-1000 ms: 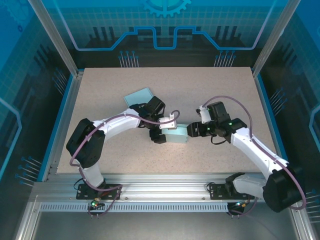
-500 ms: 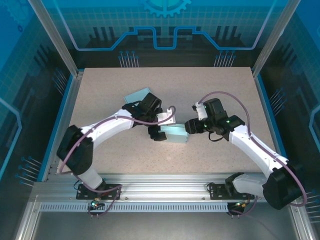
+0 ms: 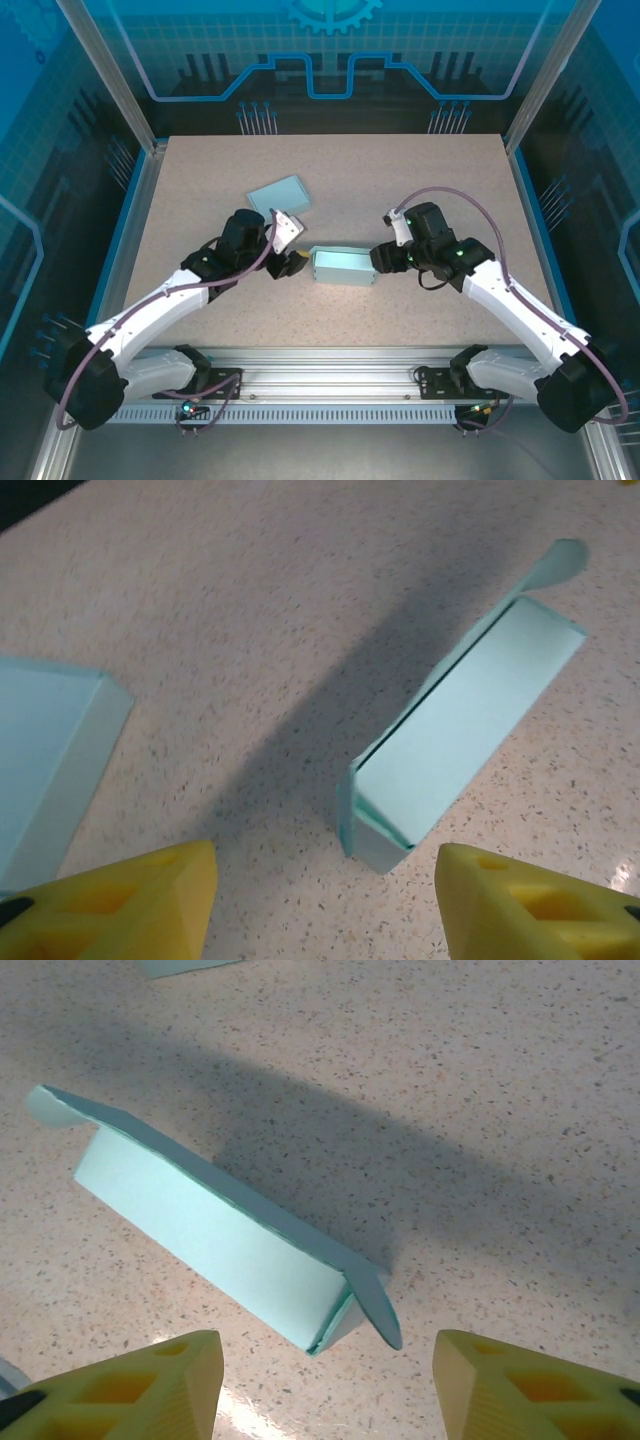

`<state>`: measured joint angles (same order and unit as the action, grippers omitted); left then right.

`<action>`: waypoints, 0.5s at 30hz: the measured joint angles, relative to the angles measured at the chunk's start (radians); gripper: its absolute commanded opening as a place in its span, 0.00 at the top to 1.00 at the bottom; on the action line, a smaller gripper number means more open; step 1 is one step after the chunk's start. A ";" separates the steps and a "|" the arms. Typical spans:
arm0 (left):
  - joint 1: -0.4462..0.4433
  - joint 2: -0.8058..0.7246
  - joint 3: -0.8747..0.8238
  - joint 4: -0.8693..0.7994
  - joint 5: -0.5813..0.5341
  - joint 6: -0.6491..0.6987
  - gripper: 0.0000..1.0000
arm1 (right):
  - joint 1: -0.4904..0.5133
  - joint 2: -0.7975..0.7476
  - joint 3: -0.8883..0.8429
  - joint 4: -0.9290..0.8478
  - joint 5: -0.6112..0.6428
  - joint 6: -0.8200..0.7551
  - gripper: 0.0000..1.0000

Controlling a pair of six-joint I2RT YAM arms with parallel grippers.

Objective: Fold the paper box

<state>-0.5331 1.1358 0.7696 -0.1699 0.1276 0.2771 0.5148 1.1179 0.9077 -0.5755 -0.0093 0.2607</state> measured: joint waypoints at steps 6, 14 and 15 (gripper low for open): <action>0.005 0.059 -0.004 0.054 0.000 -0.084 0.39 | 0.004 0.024 -0.006 0.000 0.018 0.000 0.46; 0.005 0.127 -0.004 0.066 0.028 -0.106 0.40 | 0.017 0.082 -0.006 0.002 0.036 0.000 0.51; 0.005 0.134 -0.004 0.068 0.028 -0.109 0.41 | 0.019 0.084 -0.006 0.005 0.036 0.000 0.52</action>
<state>-0.5278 1.2697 0.7658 -0.1017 0.1555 0.1684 0.5335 1.2022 0.9012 -0.5709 0.0269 0.2607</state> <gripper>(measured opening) 0.602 0.504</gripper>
